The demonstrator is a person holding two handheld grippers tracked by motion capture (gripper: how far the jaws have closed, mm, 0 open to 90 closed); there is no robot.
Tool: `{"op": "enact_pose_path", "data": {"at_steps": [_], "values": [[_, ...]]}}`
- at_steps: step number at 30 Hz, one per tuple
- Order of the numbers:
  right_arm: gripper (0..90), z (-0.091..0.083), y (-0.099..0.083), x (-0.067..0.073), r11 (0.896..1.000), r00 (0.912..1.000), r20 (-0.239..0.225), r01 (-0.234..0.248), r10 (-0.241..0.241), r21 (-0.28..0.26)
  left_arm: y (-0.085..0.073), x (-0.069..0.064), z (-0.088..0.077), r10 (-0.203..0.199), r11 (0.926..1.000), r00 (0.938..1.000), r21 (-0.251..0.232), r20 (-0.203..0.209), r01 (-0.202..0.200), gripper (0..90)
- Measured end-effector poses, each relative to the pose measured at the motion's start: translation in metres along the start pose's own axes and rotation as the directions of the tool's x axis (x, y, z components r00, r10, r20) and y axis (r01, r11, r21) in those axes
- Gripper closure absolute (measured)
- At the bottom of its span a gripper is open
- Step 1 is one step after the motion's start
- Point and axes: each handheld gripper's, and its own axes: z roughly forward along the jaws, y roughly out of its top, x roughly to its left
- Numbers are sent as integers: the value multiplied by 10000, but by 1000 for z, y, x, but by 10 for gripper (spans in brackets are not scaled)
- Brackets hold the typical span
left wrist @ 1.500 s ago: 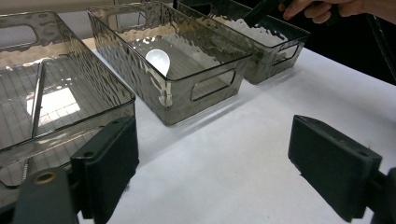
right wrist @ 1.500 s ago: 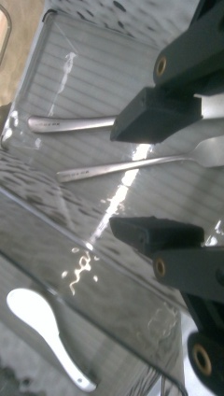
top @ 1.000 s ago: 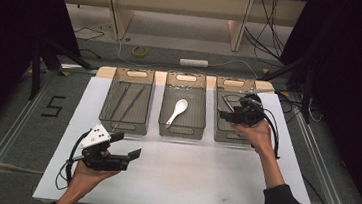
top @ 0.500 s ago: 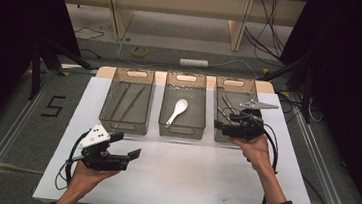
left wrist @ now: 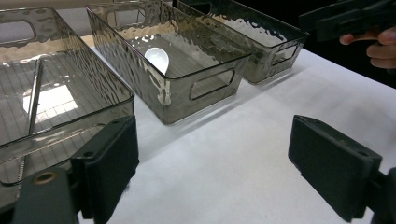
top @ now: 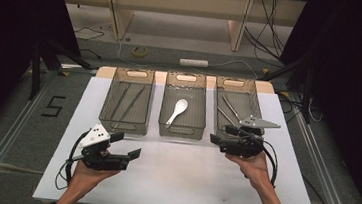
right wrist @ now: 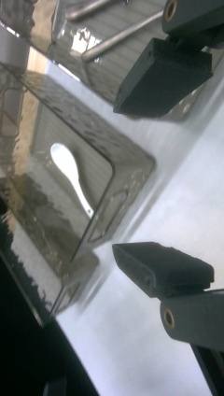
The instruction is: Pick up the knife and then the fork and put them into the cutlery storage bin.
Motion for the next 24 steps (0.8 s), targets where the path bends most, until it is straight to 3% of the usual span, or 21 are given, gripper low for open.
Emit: {"op": "enact_pose_path", "data": {"at_steps": [11, 24], "values": [[260, -12, -27, 18, 9991, 9990, -418, 122, -139, -414, 1, 0, 2, -52, 10000, 9999, -9, 130, 53, 155], [228, -20, -45, 24, 9994, 9984, -489, 265, -275, -213, 0, 0, 3, -74, 9999, 9996, 82, 257, 72, 155]]}}
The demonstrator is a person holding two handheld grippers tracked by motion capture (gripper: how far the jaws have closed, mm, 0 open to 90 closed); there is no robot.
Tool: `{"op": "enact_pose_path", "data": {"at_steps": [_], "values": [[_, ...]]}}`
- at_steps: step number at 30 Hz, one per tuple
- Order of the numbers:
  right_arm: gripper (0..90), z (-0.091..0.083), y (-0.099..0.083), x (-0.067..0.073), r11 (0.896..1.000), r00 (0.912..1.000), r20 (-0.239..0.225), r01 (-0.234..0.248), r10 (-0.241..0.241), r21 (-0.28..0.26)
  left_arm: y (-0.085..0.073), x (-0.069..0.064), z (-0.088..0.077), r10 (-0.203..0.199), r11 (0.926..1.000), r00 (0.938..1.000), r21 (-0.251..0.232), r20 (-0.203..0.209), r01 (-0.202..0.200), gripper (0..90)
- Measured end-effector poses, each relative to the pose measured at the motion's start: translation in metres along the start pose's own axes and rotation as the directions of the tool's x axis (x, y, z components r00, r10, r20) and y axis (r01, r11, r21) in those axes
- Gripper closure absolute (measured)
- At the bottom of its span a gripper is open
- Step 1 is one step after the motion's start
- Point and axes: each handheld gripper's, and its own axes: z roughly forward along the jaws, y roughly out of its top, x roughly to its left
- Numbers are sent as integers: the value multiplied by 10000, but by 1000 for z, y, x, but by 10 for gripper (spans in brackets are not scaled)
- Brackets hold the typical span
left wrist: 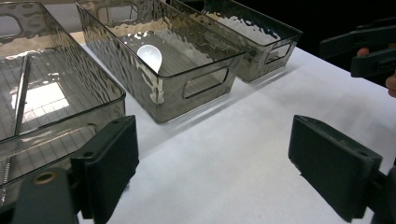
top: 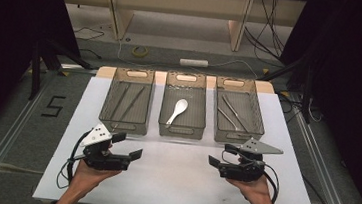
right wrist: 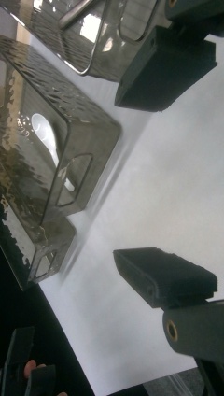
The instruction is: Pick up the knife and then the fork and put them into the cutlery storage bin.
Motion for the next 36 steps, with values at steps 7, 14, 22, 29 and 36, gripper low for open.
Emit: {"op": "enact_pose_path", "data": {"at_steps": [7, 14, 22, 29, 36], "values": [[224, -4, -8, 1, 10000, 9999, 140, 35, -36, 69, 0, 0, 0, -13, 10000, 10000, 52, 60, 13, 155], [221, -9, -12, 3, 10000, 9999, 158, 35, -35, 11, 0, -1, 0, -10, 10000, 10000, 65, 91, 9, 155], [211, -13, -18, 5, 10000, 9996, 270, 22, -24, 85, 0, 0, 0, -49, 10000, 9999, 41, 101, 49, 155], [206, -18, -21, 5, 10000, 9992, 385, 37, -39, 35, 0, 0, 1, -66, 10000, 9999, 54, 115, 65, 155], [203, -17, -21, 5, 10000, 9990, 434, 50, -53, 58, 0, -1, 1, -46, 10000, 9999, 69, 130, 45, 155]]}}
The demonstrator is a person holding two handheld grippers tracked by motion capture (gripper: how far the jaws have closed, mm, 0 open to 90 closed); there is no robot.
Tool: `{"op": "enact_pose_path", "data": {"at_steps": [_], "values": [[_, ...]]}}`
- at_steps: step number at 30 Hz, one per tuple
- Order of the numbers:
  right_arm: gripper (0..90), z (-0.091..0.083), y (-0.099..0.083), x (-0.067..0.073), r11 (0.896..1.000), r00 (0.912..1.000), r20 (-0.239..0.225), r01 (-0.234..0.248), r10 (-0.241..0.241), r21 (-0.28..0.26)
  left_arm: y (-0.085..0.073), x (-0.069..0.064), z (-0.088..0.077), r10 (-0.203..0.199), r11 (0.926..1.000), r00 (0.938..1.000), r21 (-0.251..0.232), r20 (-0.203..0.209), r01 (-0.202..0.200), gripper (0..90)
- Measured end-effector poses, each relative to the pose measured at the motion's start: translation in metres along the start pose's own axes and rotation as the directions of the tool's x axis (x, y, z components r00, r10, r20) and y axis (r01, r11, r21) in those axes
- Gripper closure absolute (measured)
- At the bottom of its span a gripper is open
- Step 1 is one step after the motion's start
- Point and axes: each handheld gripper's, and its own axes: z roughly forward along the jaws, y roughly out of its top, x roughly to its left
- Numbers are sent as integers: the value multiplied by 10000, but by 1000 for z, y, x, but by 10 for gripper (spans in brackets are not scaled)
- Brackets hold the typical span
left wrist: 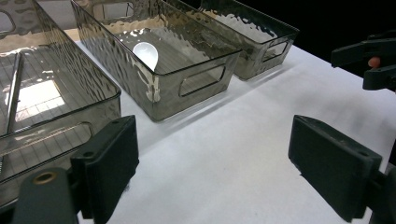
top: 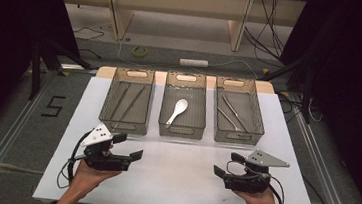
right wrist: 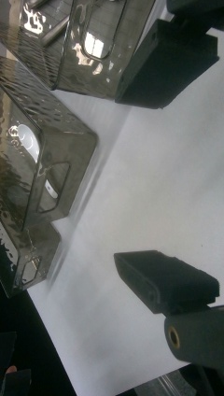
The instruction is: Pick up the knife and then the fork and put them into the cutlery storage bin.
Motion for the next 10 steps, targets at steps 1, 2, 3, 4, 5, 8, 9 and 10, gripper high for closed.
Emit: {"op": "enact_pose_path", "data": {"at_steps": [1, 2, 3, 4, 5, 8, 9, 10], "values": [[204, 0, 0, 0, 10000, 10000, 2, 18, -18, 0, 0, 0, 0, 8, 10000, 10000, -2, -4, -8, 155], [203, 0, 0, 0, 10000, 10000, 3, 21, -21, -7, 0, 0, 0, 4, 10000, 10000, -6, -1, -4, 155], [203, 0, 0, 0, 10000, 10000, -1, 21, -21, -8, 0, 0, 0, -1, 10000, 10000, -8, -7, 1, 155], [203, 0, 0, 0, 10000, 10000, -5, 23, -23, 0, 0, 0, 0, -2, 10000, 10000, -8, -9, 2, 155], [202, 0, 0, 0, 10000, 10000, -7, 18, -18, 5, 0, 0, 0, 0, 10000, 10000, -6, -6, 0, 155], [200, 1, 0, 0, 10000, 10000, -10, 9, -9, 46, 0, 0, 0, 14, 10000, 10000, -6, -3, -14, 155], [197, 1, 0, 0, 10000, 10000, -13, 14, -14, 69, 0, 0, 0, 14, 10000, 10000, -7, -2, -14, 155], [192, 1, 0, 0, 9999, 10000, 0, 34, -34, 101, 0, 0, 0, 9, 10000, 10000, -3, -3, -9, 155]]}}
